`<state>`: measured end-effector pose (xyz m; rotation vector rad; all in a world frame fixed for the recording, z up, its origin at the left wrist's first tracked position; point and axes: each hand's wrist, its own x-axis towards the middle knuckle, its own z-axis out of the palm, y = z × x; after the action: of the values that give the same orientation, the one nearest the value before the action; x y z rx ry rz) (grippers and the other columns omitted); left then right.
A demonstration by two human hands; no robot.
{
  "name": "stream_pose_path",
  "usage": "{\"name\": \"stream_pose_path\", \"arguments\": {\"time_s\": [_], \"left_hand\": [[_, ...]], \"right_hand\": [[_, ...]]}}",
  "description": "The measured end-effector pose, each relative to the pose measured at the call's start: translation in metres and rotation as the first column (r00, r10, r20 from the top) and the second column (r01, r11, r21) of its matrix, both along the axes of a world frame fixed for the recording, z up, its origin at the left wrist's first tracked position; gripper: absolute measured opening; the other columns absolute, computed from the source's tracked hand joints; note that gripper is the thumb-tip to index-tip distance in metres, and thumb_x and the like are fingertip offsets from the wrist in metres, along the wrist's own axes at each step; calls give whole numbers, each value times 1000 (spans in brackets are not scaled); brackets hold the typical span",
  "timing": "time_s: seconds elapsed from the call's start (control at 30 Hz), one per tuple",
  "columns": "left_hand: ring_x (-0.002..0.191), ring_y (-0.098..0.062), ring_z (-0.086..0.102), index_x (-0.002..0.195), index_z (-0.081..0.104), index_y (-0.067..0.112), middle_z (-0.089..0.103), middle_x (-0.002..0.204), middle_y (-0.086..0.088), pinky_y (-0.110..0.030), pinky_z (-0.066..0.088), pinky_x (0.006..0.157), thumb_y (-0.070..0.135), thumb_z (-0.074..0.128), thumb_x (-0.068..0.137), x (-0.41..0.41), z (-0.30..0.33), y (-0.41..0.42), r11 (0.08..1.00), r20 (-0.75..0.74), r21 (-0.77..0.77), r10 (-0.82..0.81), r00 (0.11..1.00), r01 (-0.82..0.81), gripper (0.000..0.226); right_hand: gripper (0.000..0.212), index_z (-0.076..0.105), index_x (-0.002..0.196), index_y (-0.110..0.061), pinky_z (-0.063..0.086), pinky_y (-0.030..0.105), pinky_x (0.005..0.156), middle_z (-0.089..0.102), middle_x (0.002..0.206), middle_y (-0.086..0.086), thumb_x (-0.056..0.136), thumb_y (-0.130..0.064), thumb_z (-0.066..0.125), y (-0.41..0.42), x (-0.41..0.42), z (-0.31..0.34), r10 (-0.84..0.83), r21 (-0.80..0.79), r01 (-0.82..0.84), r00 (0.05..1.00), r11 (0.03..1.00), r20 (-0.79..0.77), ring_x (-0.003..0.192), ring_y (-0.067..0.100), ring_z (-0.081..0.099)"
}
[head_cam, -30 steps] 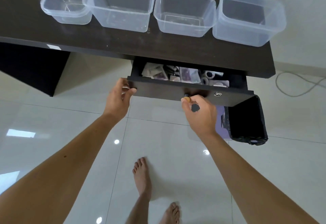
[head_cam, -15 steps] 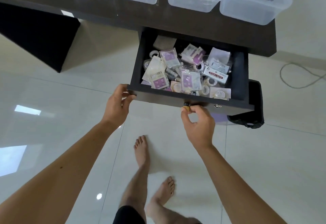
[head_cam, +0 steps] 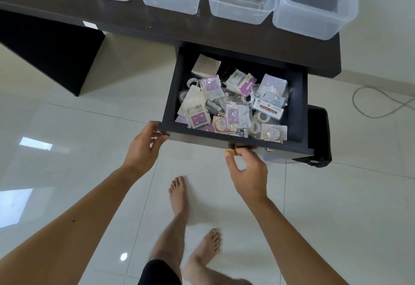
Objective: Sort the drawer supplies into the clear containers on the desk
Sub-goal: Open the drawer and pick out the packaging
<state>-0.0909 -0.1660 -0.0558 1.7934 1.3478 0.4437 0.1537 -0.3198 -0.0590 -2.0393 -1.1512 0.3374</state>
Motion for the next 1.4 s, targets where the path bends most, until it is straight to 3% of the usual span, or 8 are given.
{"name": "stream_pose_path", "arguments": {"time_s": [0.1,0.23,0.4,0.63,0.83,1.03,1.23,1.4], "left_hand": [[105,-18,69,124,57,20,71,113,7,-48,59,97,28,58,106,-8,10,4,998,-65,34,-44,997,46,20],[107,-15,65,131,58,20,61,126,5,-44,58,91,54,39,107,-26,35,12,983,-116,138,-106,988,122,46],[107,-16,61,130,58,12,61,122,-2,-35,52,93,42,42,106,-6,71,47,952,-68,258,-151,986,164,41],[112,-11,58,136,59,16,61,127,0,-34,54,97,30,68,100,97,73,88,887,-128,234,-379,917,399,39],[136,-26,39,149,45,12,42,147,-9,-41,41,117,32,72,97,145,36,104,928,-332,124,-295,896,351,62],[134,-33,32,149,43,8,40,143,-14,-42,30,119,32,82,89,156,15,104,951,-401,114,-220,889,287,76],[115,-21,52,106,64,20,65,106,3,-31,44,90,23,72,97,150,21,99,990,-89,58,-120,989,126,13],[64,1,66,105,61,23,71,92,6,-14,50,54,26,70,100,146,41,95,991,156,-85,-89,984,103,11]], "right_hand": [[19,79,105,-17,61,37,82,80,101,-7,95,-33,80,-7,9,10,84,-48,-86,996,995,-38,94,13,74],[15,80,101,-15,55,17,70,73,85,-19,92,-26,83,-9,24,44,65,42,-63,996,997,-58,80,-3,67],[9,81,98,-7,51,19,62,73,78,-3,92,-12,82,22,57,85,69,150,-65,997,987,-24,64,9,58],[36,77,119,-23,58,28,80,66,101,-12,86,-33,88,89,108,67,238,-277,-263,964,924,-121,86,7,63],[83,45,152,-38,56,40,91,45,131,-3,81,-49,86,119,113,41,351,-617,-281,937,735,-8,112,22,60],[29,68,104,-30,53,32,80,47,112,-6,83,-34,87,118,117,43,306,-521,-272,952,809,-22,96,14,58],[17,70,97,-33,51,23,65,71,86,-3,95,-18,78,113,125,69,202,-332,-312,924,890,-325,66,8,56],[20,71,110,-35,57,24,72,77,103,-7,98,-20,76,126,121,77,170,-191,-280,877,941,-450,73,13,64]]}}
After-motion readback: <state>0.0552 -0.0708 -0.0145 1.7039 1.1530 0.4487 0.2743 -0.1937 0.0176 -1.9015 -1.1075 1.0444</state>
